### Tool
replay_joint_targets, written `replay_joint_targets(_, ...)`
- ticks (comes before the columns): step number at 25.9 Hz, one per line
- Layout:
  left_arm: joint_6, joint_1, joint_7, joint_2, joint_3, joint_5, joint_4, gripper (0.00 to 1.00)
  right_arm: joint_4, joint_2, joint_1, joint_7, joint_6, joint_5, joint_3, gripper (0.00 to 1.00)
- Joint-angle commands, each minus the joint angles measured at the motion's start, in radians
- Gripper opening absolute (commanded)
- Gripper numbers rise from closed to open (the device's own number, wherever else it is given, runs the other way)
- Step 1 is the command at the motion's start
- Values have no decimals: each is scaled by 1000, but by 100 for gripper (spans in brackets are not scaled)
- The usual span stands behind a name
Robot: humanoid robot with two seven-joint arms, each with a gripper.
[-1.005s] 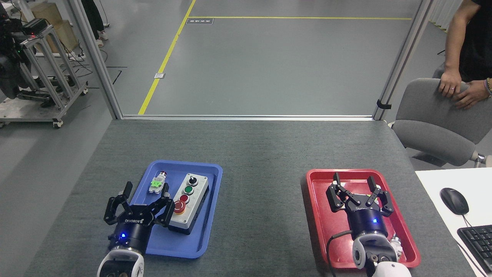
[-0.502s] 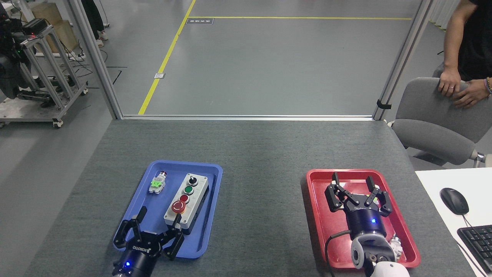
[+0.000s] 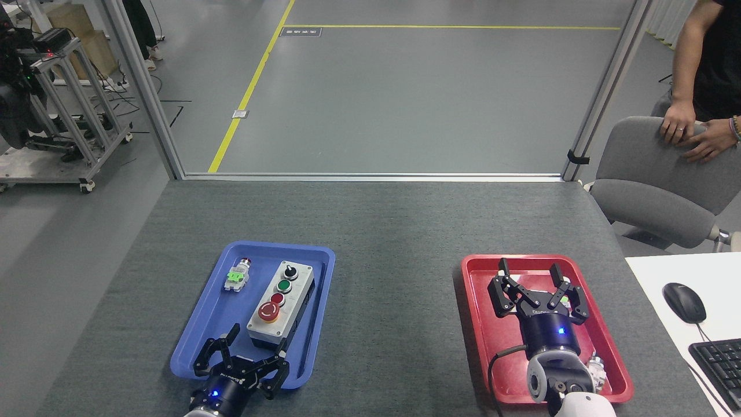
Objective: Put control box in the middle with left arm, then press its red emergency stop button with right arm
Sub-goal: 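Lower the left gripper onto the gray control box in the blue tray, then close the left gripper on the near end of the control box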
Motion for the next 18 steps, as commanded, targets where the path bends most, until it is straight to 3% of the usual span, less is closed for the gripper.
replay_joint_targets(1,3,-54,-1,-2,0,0,81,99,0,0,1,3,0,0,0,100)
replay_joint_targets(18,0,-155,-9,-58,-2,1,198,99,0,-1,-1,3,0,0,0,100)
